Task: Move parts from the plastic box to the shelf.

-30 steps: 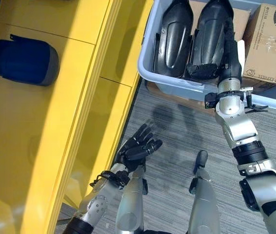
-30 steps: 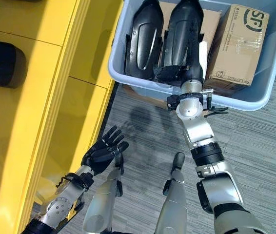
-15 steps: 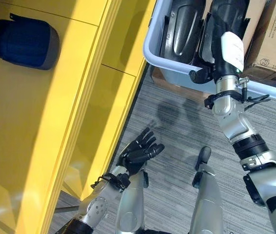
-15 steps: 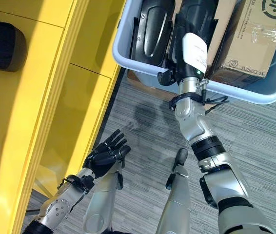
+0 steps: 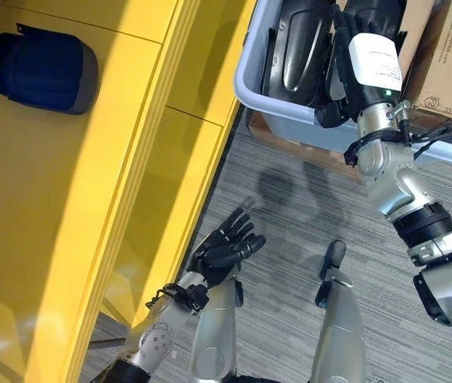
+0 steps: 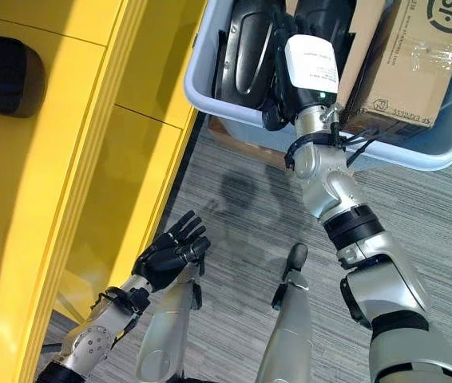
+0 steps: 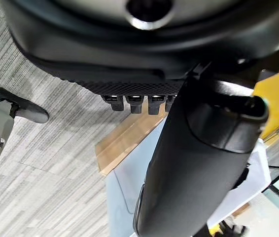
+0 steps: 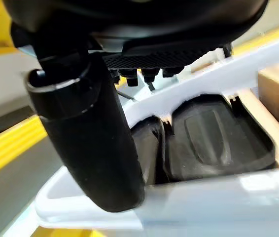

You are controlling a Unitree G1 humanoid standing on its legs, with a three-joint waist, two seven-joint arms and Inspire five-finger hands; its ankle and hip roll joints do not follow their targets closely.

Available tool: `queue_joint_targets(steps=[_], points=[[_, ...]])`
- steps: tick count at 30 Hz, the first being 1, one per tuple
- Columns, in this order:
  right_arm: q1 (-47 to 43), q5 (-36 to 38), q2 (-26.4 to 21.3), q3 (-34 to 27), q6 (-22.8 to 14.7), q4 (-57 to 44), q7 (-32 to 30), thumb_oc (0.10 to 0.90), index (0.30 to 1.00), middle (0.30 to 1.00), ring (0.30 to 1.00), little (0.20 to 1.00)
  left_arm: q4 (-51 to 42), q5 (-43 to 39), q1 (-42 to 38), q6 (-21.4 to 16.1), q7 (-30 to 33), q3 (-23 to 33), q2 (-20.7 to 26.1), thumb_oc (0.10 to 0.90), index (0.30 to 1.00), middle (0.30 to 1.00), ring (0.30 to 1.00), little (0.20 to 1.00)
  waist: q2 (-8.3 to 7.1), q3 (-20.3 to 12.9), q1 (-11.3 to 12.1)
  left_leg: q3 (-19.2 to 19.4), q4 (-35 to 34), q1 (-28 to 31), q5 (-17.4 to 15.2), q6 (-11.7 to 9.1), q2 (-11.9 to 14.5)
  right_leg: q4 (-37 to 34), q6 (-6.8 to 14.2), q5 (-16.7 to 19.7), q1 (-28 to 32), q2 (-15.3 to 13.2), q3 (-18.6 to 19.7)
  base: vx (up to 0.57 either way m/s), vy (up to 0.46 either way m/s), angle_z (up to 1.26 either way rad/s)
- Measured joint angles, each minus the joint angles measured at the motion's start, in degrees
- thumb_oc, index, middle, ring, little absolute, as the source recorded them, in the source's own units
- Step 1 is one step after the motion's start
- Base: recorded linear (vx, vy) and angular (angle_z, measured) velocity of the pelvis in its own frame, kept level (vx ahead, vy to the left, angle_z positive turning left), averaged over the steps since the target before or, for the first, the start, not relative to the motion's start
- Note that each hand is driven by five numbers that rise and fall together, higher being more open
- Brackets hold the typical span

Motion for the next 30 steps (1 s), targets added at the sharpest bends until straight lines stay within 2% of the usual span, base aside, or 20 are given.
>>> queue_joint_targets(steps=[4, 6, 8, 10, 13, 14, 16, 20, 23, 26, 30], points=[[-1.23, 4.83, 0.12, -3.57, -0.50, 4.21, -0.04, 0.900, 1.000, 1.000, 1.000, 1.000, -0.41, 0.02, 0.42, 1.36, -0.25, -0.02, 0.75, 0.900, 1.000, 1.000, 1.000, 1.000, 0.01, 0.00, 1.07, -0.38, 0.35, -0.38, -0.05, -0.17, 0.12, 0.35, 0.22, -0.22, -0.18, 0.09, -0.23, 0.02, -0.044, 0.03], [-1.23, 4.94, 0.10, -3.90, -0.53, 4.41, 0.18, 0.900, 1.000, 1.000, 1.000, 1.000, -0.71, 0.02, 1.25, 1.63, -0.60, -0.03, 0.75, 0.900, 1.000, 1.000, 1.000, 1.000, 0.00, 0.00, 1.40, -0.30, 0.48, -0.41, -0.12, -0.27, 0.12, 0.20, 0.22, -0.21, -0.16, 0.00, -0.27, 0.00, 0.000, 0.00], [-1.23, 10.92, -0.19, -3.95, -1.57, 4.60, 0.14, 0.900, 1.000, 1.000, 1.000, 1.000, -0.79, 0.09, 1.64, 1.74, -0.65, -0.03, 0.73, 0.900, 1.000, 1.000, 1.000, 1.000, 0.00, 0.00, 1.42, -0.41, 0.50, -0.39, 0.04, -0.04, 0.12, 0.21, 0.16, -0.16, 0.02, -0.04, -0.48, 0.00, 0.000, 0.00], [-1.06, 23.93, -0.22, -5.95, -1.85, 4.58, 1.35, 0.900, 1.000, 1.000, 1.000, 1.000, -0.90, 0.07, 1.72, 1.82, -0.62, 0.00, 0.86, 0.900, 1.000, 1.000, 1.000, 1.000, 0.01, 0.00, 1.38, -0.40, 0.50, -0.34, 0.07, 0.05, 0.13, 0.27, 0.07, -0.10, 0.05, -0.03, -0.52, 0.00, 0.000, 0.00], [1.75, 43.78, 1.55, -13.35, -1.72, 4.53, 9.53, 0.900, 1.000, 1.000, 1.000, 1.000, -2.40, 0.05, 1.72, 3.40, -0.74, 0.97, 2.03, 0.900, 1.000, 1.000, 1.000, 1.000, 0.01, 0.00, 1.22, -0.35, 0.69, 0.17, -0.09, 0.17, 0.13, 1.43, -0.28, 0.08, 0.36, -0.08, -0.55, 0.04, -0.038, 0.00], [2.68, 47.81, 2.09, -14.23, -1.66, 4.51, 11.18, 0.900, 1.000, 1.000, 1.000, 1.000, -2.38, 0.05, 1.74, 3.65, -0.83, 1.50, 1.94, 0.900, 1.000, 1.000, 1.000, 1.000, 0.01, 0.00, 1.22, -0.36, 0.80, 0.45, -0.11, 0.10, 0.13, 1.89, -0.48, -0.16, 0.51, -0.12, -0.57, 0.03, -0.029, 0.01], [6.20, 63.02, 3.39, -14.97, -1.66, 3.19, 16.21, 0.900, 1.000, 1.000, 1.000, 1.000, -2.16, 0.05, 2.06, 4.12, -0.92, 2.91, 2.08, 0.900, 1.000, 1.000, 1.000, 1.000, 0.01, 0.00, 1.21, -0.35, 0.77, 2.92, -0.42, -0.06, 0.38, 3.42, -0.89, -1.63, 2.22, -0.20, -0.98, 0.02, -0.048, 0.01], [9.78, 77.10, 6.84, -18.32, 0.19, -1.05, 22.13, 0.900, 1.000, 1.000, 1.000, 1.000, -1.48, -0.01, 2.85, 4.11, -3.68, 3.11, 2.01, 0.900, 1.000, 1.000, 1.000, 1.000, 0.05, -0.02, 1.13, -0.52, 0.69, 4.82, -0.57, -0.06, 0.46, 5.11, -1.28, -2.82, 3.43, -0.31, -1.18, -0.02, -0.008, 0.02], [10.76, 81.87, 9.12, -18.17, 2.81, -1.83, 27.92, 0.900, 1.000, 1.000, 1.000, 1.000, -0.66, -0.02, 4.36, 4.14, -5.49, 2.37, 2.02, 0.900, 1.000, 1.000, 1.000, 1.000, 0.06, -0.02, 1.04, -0.80, 0.84, 5.51, -1.19, -0.07, 0.36, 5.94, -1.30, -4.28, 3.64, -0.63, -1.16, 0.03, -0.021, 0.04], [13.29, 81.93, 11.22, -17.01, 4.46, -2.96, 35.48, 0.900, 1.000, 1.000, 1.000, 1.000, -0.05, -0.08, 6.56, 4.47, -6.09, 1.68, 2.02, 0.900, 1.000, 1.000, 1.000, 1.000, 0.08, -0.03, 1.23, -1.05, 0.79, 5.67, -1.18, -0.06, 0.37, 6.23, -1.14, -4.51, 3.68, -0.60, -1.23, -0.01, -0.040, 0.01], [19.78, 79.42, 11.58, -11.35, 4.46, -8.36, 40.30, 0.900, 1.000, 1.000, 1.000, 1.000, -0.04, -0.14, 8.86, 5.45, -7.15, 1.85, 2.13, 0.900, 1.000, 1.000, 1.000, 1.000, 0.09, -0.03, 1.56, -1.36, 0.73, 6.04, -1.11, -0.06, 0.50, 6.87, -1.54, -4.80, 4.04, -0.61, -1.59, 0.01, -0.075, 0.04]])
